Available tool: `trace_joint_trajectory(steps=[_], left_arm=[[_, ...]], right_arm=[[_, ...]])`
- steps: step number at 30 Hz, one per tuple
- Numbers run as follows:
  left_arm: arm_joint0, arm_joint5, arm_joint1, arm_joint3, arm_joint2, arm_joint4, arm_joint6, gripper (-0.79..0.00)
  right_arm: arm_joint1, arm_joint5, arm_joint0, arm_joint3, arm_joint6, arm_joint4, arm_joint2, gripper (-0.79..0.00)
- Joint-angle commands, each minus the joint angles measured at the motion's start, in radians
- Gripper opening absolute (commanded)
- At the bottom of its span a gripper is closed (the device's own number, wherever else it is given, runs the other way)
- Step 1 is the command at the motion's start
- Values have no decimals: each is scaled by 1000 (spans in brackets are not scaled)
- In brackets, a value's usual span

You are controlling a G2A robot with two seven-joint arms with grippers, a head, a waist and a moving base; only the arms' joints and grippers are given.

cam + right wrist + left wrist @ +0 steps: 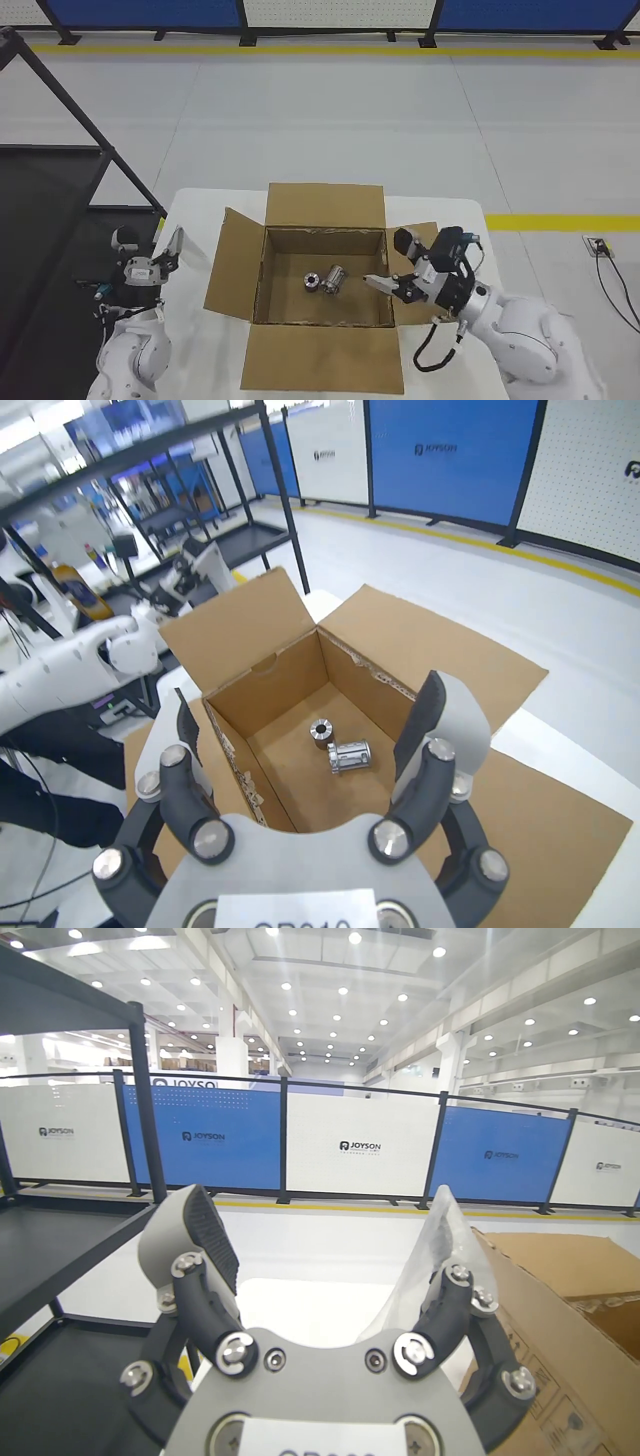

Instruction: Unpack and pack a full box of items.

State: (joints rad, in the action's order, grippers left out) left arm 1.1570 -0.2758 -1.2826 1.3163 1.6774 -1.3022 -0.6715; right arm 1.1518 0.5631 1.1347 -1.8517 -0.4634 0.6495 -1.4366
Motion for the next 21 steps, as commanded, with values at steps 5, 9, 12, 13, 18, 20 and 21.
trace_joint_trajectory(steps=[5, 9, 12, 13, 18, 20, 21], left_arm=[[31, -81, 11, 24, 7, -36, -13, 0], [43, -113, 21, 21, 20, -75, -6, 0], [46, -123, 26, 17, 27, -90, -3, 0], [47, -124, 28, 18, 27, -98, -2, 0], [49, -119, 33, 15, 20, -130, 3, 0], [51, -122, 36, 17, 17, -159, 8, 0], [53, -123, 38, 17, 15, -168, 8, 0]], right_arm=[[-22, 8, 1, 129, -134, -382, -144, 0], [-33, -71, -10, 168, -230, -395, -186, 0], [-33, -71, -10, 168, -230, -395, -186, 0], [-33, -71, -10, 168, -230, -395, -186, 0], [-32, -99, 1, 189, -182, -424, -197, 0], [-33, -163, 1, 224, -143, -422, -217, 0], [-34, -222, -4, 240, -149, -416, -218, 0]])
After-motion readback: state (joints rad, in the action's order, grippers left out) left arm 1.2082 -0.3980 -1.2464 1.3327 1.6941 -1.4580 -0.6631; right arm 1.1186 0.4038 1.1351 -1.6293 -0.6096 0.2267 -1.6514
